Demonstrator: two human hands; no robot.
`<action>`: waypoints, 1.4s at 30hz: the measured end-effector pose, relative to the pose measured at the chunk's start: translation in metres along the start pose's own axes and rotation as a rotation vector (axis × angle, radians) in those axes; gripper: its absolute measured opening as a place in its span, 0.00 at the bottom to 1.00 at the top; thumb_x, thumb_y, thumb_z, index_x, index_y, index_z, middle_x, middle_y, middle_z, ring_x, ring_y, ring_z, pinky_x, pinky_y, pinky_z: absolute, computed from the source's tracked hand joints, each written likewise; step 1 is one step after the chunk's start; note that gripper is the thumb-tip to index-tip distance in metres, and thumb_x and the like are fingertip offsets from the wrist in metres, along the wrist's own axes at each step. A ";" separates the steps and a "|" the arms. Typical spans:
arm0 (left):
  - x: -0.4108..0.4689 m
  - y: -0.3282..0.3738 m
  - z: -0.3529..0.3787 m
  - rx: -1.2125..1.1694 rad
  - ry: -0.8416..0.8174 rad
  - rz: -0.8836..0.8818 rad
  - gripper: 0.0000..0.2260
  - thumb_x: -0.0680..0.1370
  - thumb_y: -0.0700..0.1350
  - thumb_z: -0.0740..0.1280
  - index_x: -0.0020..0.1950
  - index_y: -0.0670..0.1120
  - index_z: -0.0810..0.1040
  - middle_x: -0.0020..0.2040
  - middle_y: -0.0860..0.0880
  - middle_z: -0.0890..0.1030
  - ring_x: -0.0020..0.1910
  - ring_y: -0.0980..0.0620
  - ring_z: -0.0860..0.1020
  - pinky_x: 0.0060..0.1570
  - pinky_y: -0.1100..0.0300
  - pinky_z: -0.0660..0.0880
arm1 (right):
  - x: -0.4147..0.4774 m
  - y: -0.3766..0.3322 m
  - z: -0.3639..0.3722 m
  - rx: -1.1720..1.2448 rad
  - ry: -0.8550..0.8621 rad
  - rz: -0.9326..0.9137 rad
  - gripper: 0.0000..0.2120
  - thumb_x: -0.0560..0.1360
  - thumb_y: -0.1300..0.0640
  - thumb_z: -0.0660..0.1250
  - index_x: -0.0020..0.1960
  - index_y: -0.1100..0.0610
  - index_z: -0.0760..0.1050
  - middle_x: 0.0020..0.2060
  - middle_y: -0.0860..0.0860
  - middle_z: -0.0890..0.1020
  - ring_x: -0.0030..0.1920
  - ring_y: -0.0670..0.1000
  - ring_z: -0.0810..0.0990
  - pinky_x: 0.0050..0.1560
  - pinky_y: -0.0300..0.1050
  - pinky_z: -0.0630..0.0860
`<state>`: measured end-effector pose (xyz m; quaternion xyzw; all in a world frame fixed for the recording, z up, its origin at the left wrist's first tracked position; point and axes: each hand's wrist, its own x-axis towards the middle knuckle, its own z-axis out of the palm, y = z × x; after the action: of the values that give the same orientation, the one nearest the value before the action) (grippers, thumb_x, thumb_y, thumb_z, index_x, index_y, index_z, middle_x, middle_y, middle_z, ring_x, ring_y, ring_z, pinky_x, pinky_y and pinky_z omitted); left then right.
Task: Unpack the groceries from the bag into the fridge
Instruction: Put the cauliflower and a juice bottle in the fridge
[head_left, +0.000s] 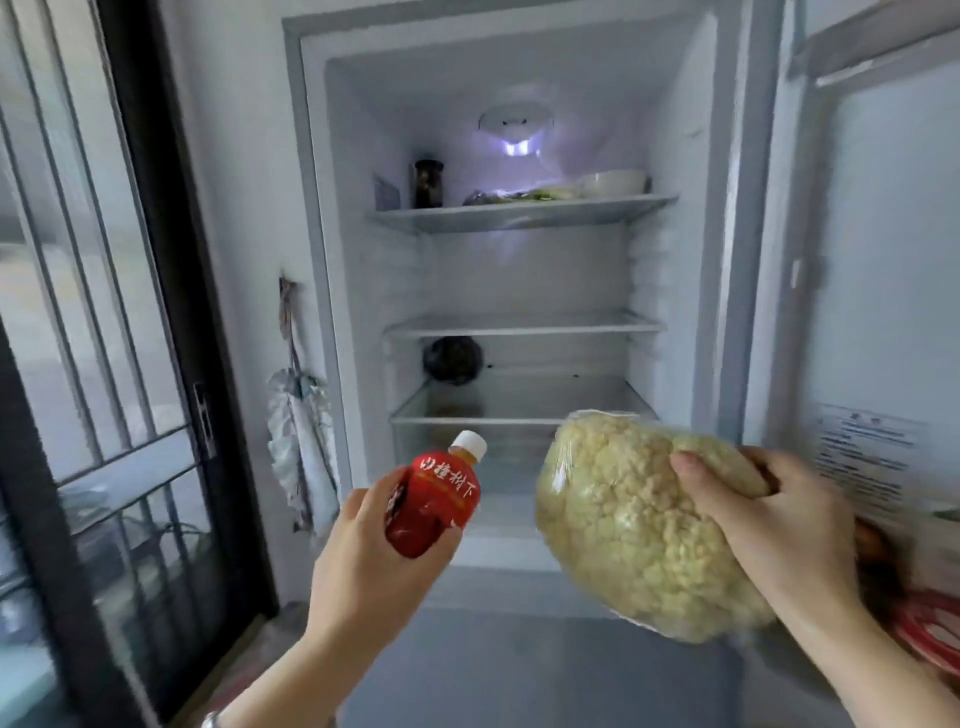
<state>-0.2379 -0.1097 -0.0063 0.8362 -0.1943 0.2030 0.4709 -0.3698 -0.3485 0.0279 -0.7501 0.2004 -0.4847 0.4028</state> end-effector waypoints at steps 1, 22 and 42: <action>0.017 -0.006 0.010 -0.004 0.000 0.005 0.28 0.66 0.57 0.74 0.64 0.59 0.69 0.50 0.60 0.72 0.47 0.56 0.77 0.48 0.57 0.76 | 0.015 0.004 0.019 0.013 -0.012 -0.009 0.19 0.57 0.35 0.71 0.38 0.48 0.76 0.33 0.42 0.79 0.36 0.39 0.75 0.33 0.35 0.68; 0.225 -0.077 0.095 -0.244 -0.028 0.140 0.31 0.64 0.52 0.78 0.63 0.58 0.71 0.51 0.59 0.73 0.49 0.59 0.74 0.48 0.59 0.70 | 0.204 0.078 0.218 0.750 0.346 0.842 0.09 0.76 0.60 0.61 0.38 0.60 0.71 0.20 0.50 0.78 0.20 0.48 0.76 0.15 0.34 0.69; 0.213 -0.076 0.189 -0.662 0.338 0.237 0.30 0.66 0.52 0.72 0.66 0.54 0.66 0.59 0.59 0.68 0.61 0.46 0.72 0.59 0.43 0.73 | 0.122 0.069 0.252 -0.516 0.033 -0.754 0.14 0.71 0.47 0.64 0.35 0.56 0.77 0.33 0.48 0.78 0.35 0.49 0.77 0.32 0.39 0.70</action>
<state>0.0101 -0.2659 -0.0386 0.5658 -0.2642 0.3171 0.7138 -0.0849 -0.3708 -0.0095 -0.8386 0.0339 -0.5436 -0.0049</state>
